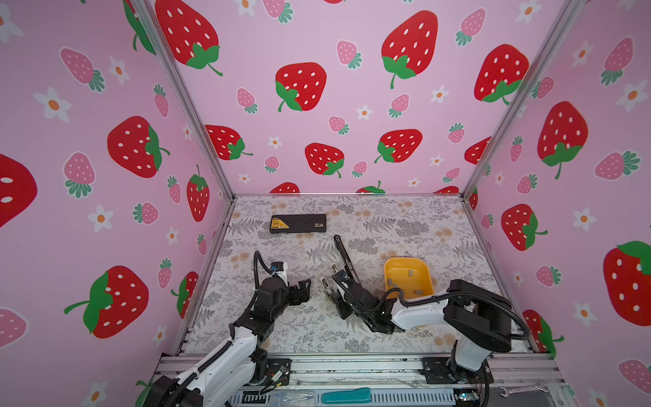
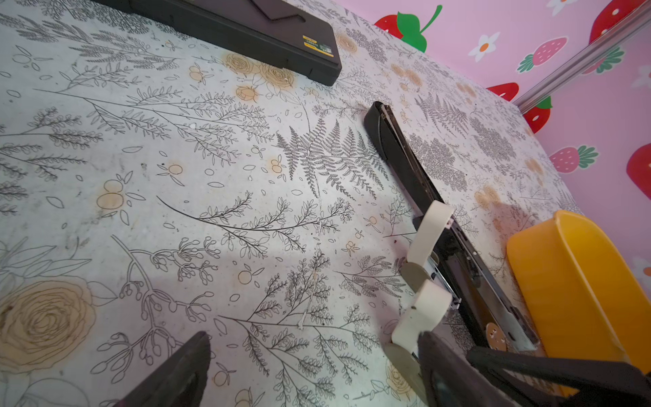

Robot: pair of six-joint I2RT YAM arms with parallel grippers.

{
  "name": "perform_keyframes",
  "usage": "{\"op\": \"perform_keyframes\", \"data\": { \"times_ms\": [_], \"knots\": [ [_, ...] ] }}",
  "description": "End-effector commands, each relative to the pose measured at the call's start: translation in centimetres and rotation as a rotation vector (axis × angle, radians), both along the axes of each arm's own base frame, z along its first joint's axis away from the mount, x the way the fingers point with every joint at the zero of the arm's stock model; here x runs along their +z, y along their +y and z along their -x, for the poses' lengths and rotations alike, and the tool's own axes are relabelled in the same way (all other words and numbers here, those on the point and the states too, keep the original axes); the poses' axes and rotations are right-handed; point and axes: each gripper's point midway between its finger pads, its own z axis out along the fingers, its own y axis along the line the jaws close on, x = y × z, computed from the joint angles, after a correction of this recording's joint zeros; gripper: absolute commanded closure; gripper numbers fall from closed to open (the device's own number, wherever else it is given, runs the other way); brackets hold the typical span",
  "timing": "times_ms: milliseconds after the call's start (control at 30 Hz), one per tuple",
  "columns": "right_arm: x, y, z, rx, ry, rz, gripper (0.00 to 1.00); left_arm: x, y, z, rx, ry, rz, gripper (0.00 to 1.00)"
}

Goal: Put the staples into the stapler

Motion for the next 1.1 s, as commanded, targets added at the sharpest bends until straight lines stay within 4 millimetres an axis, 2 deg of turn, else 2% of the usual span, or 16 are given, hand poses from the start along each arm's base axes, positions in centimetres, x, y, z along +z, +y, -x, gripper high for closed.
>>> {"op": "perform_keyframes", "data": {
  "times_ms": [0, 100, 200, 367, 433, 533, 567, 633, 833, 933, 1067],
  "knots": [
    [-1.4, 0.0, 1.2, 0.045, 0.017, 0.013, 0.55, 2.3, -0.3, -0.6, 0.031, -0.004, 0.054, 0.02],
    [-2.2, -0.2, 1.3, 0.055, 0.020, 0.030, 0.51, 3.4, 0.4, -0.9, 0.130, 0.009, 0.140, 0.01],
    [-2.8, -0.2, 1.3, 0.060, 0.017, 0.048, 0.51, 5.0, -0.2, -0.6, 0.089, -0.026, 0.163, 0.01],
    [-2.7, -0.3, 1.3, 0.062, 0.009, 0.057, 0.49, 7.5, -0.1, 0.0, 0.097, -0.068, 0.187, 0.01],
    [-3.0, -0.5, 1.4, 0.066, 0.007, 0.059, 0.43, 8.6, -0.1, 0.5, 0.090, -0.074, 0.186, 0.01],
    [-3.7, -0.7, 1.5, 0.068, 0.012, 0.077, 0.42, 10.5, 0.3, 0.9, 0.110, -0.084, 0.204, 0.01],
    [-3.9, -0.7, 1.5, 0.070, 0.014, 0.080, 0.42, 10.8, 0.7, 0.9, 0.131, -0.080, 0.202, 0.02],
    [-4.2, -0.8, 1.6, 0.072, 0.019, 0.084, 0.42, 11.3, 0.8, 0.7, 0.144, -0.093, 0.203, 0.15],
    [-4.5, -1.1, 1.9, 0.084, 0.020, 0.081, 0.44, 9.5, -0.1, 0.6, 0.102, 0.074, 0.129, 0.11],
    [-4.7, -1.5, 2.0, 0.086, 0.019, 0.088, 0.45, 8.6, -1.3, 0.4, 0.039, 0.098, 0.123, 0.03],
    [-5.1, -2.2, 2.1, 0.078, 0.017, 0.096, 0.46, 7.7, -1.4, 0.5, 0.031, 0.116, 0.107, 0.06]
  ]
}}
